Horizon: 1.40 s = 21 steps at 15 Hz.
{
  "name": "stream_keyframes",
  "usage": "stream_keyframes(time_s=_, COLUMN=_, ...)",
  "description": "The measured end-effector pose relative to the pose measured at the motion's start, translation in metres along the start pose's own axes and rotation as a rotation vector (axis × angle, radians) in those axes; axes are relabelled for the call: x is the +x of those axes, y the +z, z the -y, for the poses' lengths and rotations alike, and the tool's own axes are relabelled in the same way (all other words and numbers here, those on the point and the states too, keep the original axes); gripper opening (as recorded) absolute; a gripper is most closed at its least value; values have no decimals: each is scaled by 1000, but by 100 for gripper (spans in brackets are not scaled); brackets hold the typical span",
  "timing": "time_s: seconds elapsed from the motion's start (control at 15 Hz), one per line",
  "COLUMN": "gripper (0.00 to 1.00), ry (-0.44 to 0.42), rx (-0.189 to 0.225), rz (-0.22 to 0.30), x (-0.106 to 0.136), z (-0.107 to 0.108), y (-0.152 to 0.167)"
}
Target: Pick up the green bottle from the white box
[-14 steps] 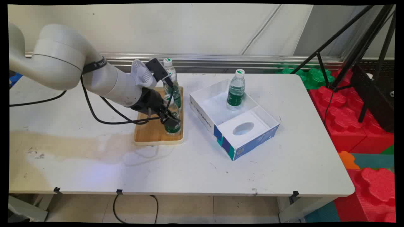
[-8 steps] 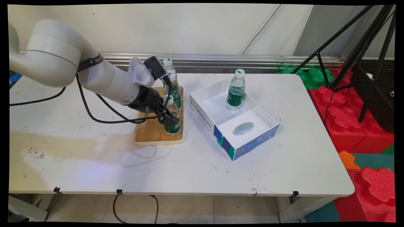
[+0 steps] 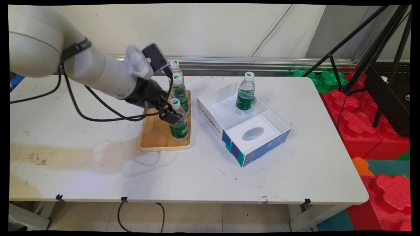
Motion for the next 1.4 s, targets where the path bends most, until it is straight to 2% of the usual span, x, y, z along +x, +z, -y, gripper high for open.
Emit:
stream_keyframes(time_s=0.27, gripper=100, ry=20, rx=25, rz=-30, x=22, z=1, y=-31)
stream_keyframes(time_s=0.47, gripper=100, ry=51, rx=35, rz=-47, x=50, z=4, y=-53)
stream_keyframes(time_s=0.67, gripper=100, ry=75, rx=38, rz=-55, x=81, z=5, y=-60)
stream_keyframes(time_s=0.93, gripper=100, ry=84, rx=42, rz=-55, x=112, z=7, y=-50)
stream_keyframes(time_s=1.4, gripper=100, ry=73, rx=54, rz=-42, x=159, z=13, y=1)
